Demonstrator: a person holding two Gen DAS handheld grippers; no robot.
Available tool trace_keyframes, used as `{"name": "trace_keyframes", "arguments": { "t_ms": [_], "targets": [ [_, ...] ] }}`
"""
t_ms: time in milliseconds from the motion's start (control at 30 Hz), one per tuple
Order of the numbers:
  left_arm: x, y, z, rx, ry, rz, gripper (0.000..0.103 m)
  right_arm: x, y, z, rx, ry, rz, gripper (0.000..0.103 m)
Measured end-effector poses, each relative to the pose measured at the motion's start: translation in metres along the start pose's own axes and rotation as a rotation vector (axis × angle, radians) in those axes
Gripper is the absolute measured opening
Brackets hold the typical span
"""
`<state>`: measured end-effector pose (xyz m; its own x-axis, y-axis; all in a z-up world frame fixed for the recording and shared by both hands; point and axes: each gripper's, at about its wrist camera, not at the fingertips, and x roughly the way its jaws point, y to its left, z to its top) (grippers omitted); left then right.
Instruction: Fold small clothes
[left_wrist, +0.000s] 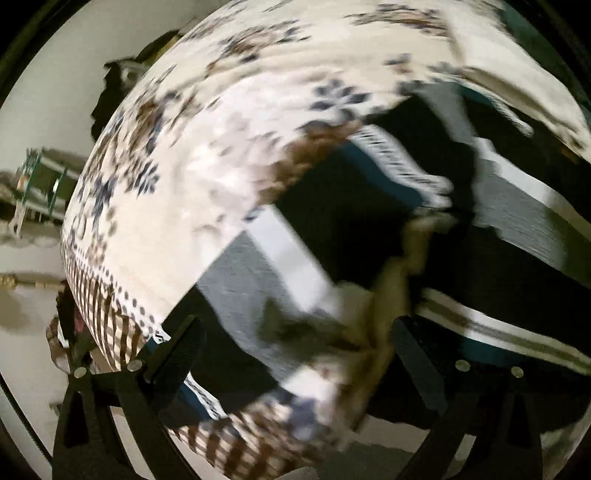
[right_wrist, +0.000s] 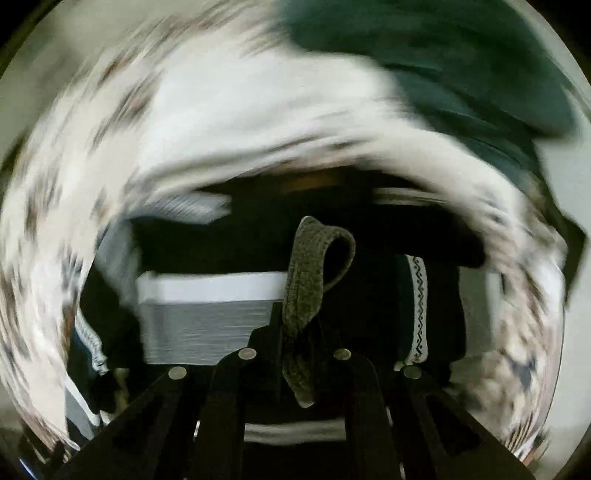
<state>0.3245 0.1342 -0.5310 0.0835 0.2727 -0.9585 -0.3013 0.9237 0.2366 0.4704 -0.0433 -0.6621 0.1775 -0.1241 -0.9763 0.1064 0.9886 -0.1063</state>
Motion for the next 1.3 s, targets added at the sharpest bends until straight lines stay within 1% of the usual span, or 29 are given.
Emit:
{"name": "trace_keyframes", "arguments": {
  "t_ms": [100,200,267,333,367,400,433,467,500,533,567,600,633,667,700,733,800,833,867,900,967,1000,1033,1067,1100,1133,1167,1233,1300],
  "targets": [
    [0.015,0.02,0.002,-0.045,0.006,-0.001,0.103,0.035,0.098,0.004,-0.155,0.016,-0.049,0.01],
    [0.029,0.036,0.001,-0.082,0.008,-0.003,0.103,0.046,0.155,0.005,-0.214,0.005,-0.061,0.01],
    [0.037,0.045,-0.001,-0.106,0.019,-0.015,0.103,0.05,0.177,0.004,-0.229,0.009,-0.064,0.01],
    [0.044,0.052,-0.004,-0.128,0.033,-0.028,0.103,0.048,0.183,0.003,-0.244,0.018,-0.07,0.011],
    [0.045,0.055,-0.005,-0.135,0.037,-0.034,0.103,0.057,0.186,0.002,-0.251,0.036,-0.063,0.012],
    [0.045,0.06,-0.007,-0.143,0.035,-0.041,0.103,0.06,0.181,0.003,-0.248,0.065,-0.023,0.012],
    [0.043,0.065,-0.009,-0.151,0.031,-0.047,0.103,0.059,0.169,0.004,-0.231,0.101,0.039,0.021],
    [0.04,0.073,-0.012,-0.161,0.024,-0.054,0.103,0.055,0.151,0.004,-0.213,0.125,0.088,0.034],
    [0.037,0.08,-0.016,-0.174,0.017,-0.064,0.103,0.054,0.129,0.001,-0.16,0.149,0.187,0.054],
    [0.033,0.095,-0.024,-0.198,0.014,-0.074,0.103,0.052,0.108,-0.002,-0.113,0.15,0.239,0.068],
    [0.03,0.103,-0.03,-0.214,0.015,-0.078,0.103,0.049,0.093,-0.005,-0.086,0.148,0.263,0.069],
    [0.027,0.118,-0.04,-0.241,0.017,-0.084,0.103,0.044,0.063,-0.014,-0.032,0.142,0.297,0.07],
    [0.024,0.136,-0.051,-0.277,0.024,-0.097,0.103,0.042,0.04,-0.022,0.003,0.144,0.3,0.071],
    [0.022,0.156,-0.065,-0.32,0.038,-0.112,0.103,0.038,0.023,-0.032,0.035,0.151,0.294,0.072],
    [0.022,0.167,-0.074,-0.351,0.05,-0.121,0.103,0.037,0.002,-0.043,0.068,0.163,0.286,0.073],
    [0.026,0.188,-0.091,-0.414,0.086,-0.142,0.103,0.033,-0.01,-0.058,0.092,0.175,0.277,0.073],
    [0.038,0.216,-0.117,-0.525,0.151,-0.189,0.103,0.031,-0.036,-0.086,0.146,0.215,0.245,0.073],
    [0.046,0.227,-0.129,-0.572,0.173,-0.216,0.103,0.032,-0.039,-0.093,0.162,0.228,0.237,0.073],
    [0.051,0.231,-0.136,-0.597,0.19,-0.231,0.103,0.035,-0.051,-0.102,0.18,0.245,0.225,0.073],
    [0.062,0.239,-0.146,-0.645,0.217,-0.256,0.103,0.044,-0.061,-0.115,0.2,0.269,0.205,0.073],
    [0.076,0.242,-0.152,-0.683,0.212,-0.312,0.103,0.053,-0.068,-0.132,0.217,0.304,0.186,0.073],
    [0.085,0.241,-0.152,-0.691,0.22,-0.331,0.1,0.058,-0.069,-0.138,0.222,0.315,0.184,0.073],
    [0.095,0.239,-0.15,-0.707,0.225,-0.363,0.093,0.061,-0.068,-0.141,0.221,0.319,0.185,0.073],
    [0.103,0.235,-0.146,-0.72,0.217,-0.41,0.072,0.067,-0.065,-0.146,0.214,0.325,0.184,0.073],
    [0.107,0.233,-0.143,-0.723,0.217,-0.421,0.055,0.071,-0.061,-0.149,0.201,0.33,0.183,0.073],
    [0.111,0.229,-0.136,-0.723,0.215,-0.428,0.028,0.074,-0.058,-0.151,0.188,0.33,0.181,0.073],
    [0.109,0.227,-0.131,-0.721,0.203,-0.426,0.01,0.078,-0.054,-0.153,0.172,0.329,0.176,0.073],
    [0.094,0.232,-0.121,-0.74,0.128,-0.425,0.007,0.083,-0.046,-0.154,0.151,0.329,0.168,0.073],
    [0.073,0.25,-0.114,-0.78,0.042,-0.416,0.007,0.088,-0.04,-0.155,0.139,0.323,0.166,0.073]
  ]
}}
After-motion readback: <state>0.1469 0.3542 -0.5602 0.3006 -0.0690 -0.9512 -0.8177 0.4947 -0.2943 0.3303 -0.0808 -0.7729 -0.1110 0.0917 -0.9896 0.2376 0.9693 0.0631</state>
